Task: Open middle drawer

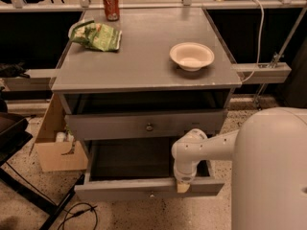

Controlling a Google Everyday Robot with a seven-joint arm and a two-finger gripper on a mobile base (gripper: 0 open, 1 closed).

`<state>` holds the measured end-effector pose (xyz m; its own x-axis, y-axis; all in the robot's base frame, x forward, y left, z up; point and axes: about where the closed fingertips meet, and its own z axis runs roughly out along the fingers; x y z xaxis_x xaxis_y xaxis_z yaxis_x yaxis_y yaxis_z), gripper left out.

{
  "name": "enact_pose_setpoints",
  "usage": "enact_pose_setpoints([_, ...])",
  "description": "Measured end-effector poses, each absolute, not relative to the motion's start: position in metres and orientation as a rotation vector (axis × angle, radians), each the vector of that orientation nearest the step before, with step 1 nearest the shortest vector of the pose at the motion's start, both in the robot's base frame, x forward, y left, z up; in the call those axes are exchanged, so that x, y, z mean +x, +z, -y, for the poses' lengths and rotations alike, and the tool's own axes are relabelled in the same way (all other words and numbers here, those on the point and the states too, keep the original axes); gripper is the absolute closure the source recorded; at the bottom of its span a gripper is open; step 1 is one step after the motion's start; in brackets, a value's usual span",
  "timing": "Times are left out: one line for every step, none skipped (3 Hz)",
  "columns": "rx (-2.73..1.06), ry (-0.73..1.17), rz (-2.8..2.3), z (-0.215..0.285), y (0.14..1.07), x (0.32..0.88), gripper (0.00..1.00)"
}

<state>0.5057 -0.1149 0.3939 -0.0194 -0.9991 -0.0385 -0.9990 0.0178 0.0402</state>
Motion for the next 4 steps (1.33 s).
enact_pose_setpoints([2.130,-0.124,2.233,0.130,0.396,0.473,1.00])
enact_pose_setpoints([2.129,-0.124,2.233,0.128,0.395,0.473,1.00])
enact_pose_setpoints([2.097,-0.145,2.246,0.131,0.394,0.459,1.00])
enact_pose_setpoints([2.097,-0.145,2.246,0.130,0.394,0.459,1.00])
